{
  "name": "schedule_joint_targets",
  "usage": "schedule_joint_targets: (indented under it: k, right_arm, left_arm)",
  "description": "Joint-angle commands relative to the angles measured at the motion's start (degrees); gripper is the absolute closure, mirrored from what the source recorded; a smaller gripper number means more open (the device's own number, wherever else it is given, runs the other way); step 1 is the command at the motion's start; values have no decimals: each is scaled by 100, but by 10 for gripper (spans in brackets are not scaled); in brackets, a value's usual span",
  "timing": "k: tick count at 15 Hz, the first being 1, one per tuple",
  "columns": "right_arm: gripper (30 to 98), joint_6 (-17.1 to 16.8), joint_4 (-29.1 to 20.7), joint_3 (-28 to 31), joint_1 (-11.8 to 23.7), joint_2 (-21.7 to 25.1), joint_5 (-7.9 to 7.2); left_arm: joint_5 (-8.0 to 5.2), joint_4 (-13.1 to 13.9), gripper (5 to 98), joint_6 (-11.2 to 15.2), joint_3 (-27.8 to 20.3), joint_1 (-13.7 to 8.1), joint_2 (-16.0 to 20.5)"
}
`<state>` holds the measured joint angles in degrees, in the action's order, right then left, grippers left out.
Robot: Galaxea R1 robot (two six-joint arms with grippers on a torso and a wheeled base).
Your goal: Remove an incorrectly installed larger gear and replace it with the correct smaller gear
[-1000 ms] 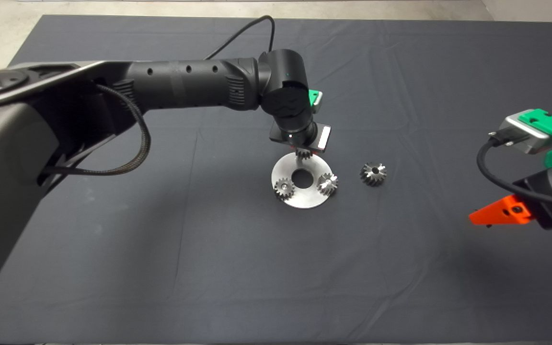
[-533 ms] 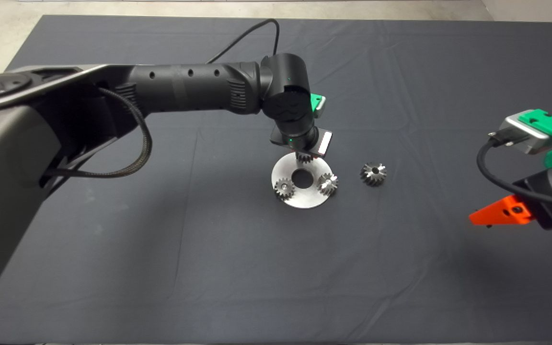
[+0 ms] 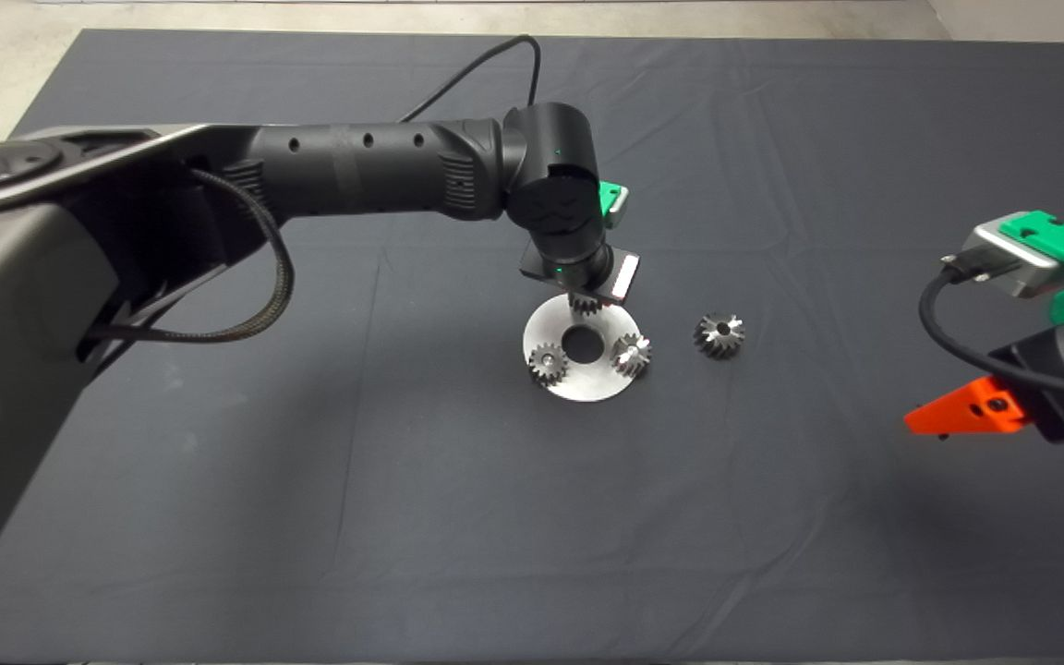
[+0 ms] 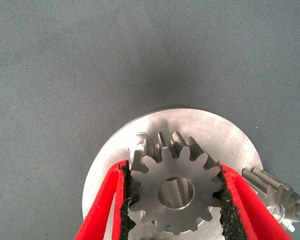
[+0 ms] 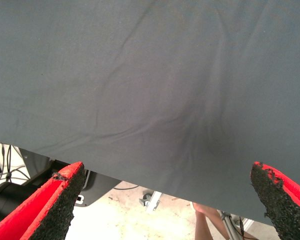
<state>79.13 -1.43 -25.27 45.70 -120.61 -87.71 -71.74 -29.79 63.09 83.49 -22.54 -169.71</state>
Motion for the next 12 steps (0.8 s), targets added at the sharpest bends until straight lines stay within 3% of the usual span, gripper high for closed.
schedule_joint_targets:
  k: [1,12]
  right_arm:
    - [407,32,-191,33,115,24,-211]
    - [407,40,-191,24,115,15,-211]
  left_arm:
    - [-125,9,684,-42,8,-106,-15]
    - [-200,-176,684,-42,25,-154,-8]
